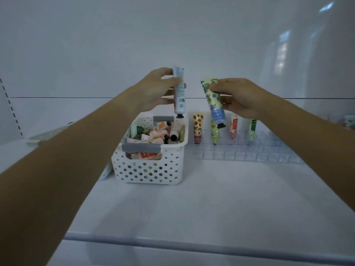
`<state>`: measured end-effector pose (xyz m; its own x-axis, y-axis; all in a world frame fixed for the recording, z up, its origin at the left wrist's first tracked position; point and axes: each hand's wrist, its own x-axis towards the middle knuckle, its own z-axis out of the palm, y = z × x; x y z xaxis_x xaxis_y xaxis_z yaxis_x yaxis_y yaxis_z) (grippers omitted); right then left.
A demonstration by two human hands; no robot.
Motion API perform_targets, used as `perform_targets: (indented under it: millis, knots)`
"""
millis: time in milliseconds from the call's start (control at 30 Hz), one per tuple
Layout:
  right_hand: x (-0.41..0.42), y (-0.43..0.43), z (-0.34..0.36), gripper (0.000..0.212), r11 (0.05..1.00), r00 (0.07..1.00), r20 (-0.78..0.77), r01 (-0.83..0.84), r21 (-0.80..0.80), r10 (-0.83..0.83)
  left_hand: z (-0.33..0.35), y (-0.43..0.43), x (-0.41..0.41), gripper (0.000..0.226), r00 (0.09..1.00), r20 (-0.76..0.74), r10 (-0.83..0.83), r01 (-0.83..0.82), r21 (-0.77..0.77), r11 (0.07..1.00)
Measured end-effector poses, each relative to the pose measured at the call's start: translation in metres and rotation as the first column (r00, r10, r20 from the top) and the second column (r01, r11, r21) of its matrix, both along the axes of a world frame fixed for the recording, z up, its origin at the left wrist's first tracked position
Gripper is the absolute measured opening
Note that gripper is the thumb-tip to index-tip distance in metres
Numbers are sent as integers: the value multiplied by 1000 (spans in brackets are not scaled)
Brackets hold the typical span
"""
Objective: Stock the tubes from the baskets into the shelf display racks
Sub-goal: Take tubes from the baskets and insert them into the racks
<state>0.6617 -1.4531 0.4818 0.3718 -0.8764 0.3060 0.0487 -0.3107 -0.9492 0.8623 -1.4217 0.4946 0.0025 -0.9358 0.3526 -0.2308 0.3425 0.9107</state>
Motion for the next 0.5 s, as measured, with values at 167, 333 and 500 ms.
perform_targets:
  millis: [167, 333, 500]
  knots:
    - [-55, -10, -10, 5, 992, 989, 76, 122, 42, -125, -7, -4, -58, 16, 996, -65, -55, 49, -95, 994]
    - [-135, -18, -14, 22, 965, 965, 28, 262, -29, -261, -9, -22, -139, 19, 990, -143, 8, -17, -61, 998]
    - [-217, -31, -36, 23, 903, 907, -61, 406, -143, -417, -33, -46, -224, 42, 962, -273, 18, -18, 4, 1000]
